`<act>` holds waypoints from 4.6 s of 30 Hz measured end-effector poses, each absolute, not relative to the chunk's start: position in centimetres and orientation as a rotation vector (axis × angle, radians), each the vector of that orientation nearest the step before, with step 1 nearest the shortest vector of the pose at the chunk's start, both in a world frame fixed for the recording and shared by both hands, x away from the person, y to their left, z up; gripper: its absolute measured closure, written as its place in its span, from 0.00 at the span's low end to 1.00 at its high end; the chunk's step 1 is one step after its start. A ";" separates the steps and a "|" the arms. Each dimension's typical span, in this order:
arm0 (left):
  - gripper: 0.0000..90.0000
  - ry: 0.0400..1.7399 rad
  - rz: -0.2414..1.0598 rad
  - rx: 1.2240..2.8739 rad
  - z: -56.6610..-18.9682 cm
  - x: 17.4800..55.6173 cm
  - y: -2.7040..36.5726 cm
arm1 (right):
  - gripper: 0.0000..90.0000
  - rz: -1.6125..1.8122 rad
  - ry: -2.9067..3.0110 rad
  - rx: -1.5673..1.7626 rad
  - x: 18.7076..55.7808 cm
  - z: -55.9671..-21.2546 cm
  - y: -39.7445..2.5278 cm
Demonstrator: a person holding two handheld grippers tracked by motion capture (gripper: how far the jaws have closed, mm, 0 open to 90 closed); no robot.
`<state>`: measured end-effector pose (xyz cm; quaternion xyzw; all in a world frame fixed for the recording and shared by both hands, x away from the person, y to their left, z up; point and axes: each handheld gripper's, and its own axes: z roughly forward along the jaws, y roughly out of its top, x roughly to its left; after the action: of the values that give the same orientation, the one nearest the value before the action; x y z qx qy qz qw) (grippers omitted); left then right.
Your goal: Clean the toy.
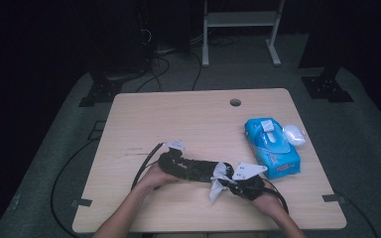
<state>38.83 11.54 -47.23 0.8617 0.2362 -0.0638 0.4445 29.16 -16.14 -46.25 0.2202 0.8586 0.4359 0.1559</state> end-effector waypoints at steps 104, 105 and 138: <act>0.78 0.226 0.127 2.135 -46.2 35.2 12.2 | 0.89 1.201 2.398 0.841 32.3 -42.5 -11.8; 0.78 0.226 0.128 2.135 -46.2 35.2 12.2 | 0.89 1.207 2.392 0.858 32.3 -42.5 -12.1; 0.79 0.228 0.128 2.138 -46.2 35.3 12.9 | 0.89 1.200 2.413 0.823 32.4 -42.4 -11.3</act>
<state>35.34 12.94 -46.20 0.8741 0.0930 0.0524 0.4739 32.38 -11.34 -42.37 0.2883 0.8452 0.4202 0.1614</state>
